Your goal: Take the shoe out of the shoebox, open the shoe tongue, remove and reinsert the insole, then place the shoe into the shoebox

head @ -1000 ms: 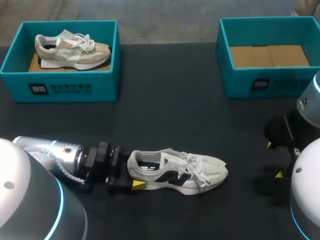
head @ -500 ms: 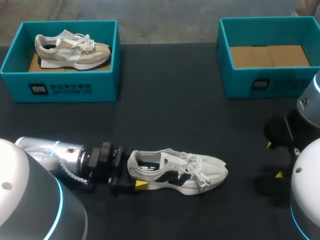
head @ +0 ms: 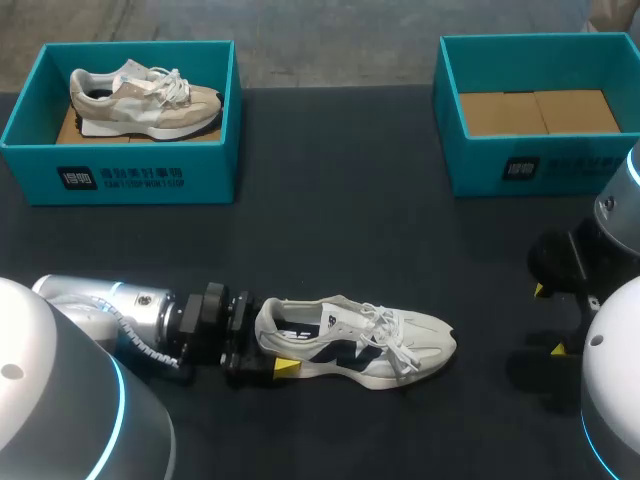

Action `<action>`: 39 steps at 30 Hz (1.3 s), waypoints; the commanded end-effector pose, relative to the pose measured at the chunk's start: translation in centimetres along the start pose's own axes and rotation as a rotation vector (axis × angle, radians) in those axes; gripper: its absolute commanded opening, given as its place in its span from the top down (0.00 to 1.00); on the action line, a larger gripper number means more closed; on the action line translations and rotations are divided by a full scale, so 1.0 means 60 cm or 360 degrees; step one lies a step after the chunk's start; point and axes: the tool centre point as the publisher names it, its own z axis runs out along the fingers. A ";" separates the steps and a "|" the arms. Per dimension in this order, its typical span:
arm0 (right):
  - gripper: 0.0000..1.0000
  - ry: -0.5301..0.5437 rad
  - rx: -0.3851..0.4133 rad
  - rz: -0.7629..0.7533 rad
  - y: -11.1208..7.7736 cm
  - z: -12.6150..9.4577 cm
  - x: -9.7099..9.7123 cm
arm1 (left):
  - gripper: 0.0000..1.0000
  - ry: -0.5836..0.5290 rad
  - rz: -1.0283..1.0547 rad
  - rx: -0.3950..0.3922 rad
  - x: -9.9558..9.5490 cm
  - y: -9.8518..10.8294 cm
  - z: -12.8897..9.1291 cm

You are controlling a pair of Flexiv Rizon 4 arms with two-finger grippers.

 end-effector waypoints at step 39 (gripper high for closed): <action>0.00 -0.0003 0.0002 0.0001 0.000 0.000 0.003 | 1.00 -0.0022 0.0019 -0.0048 0.000 0.004 0.000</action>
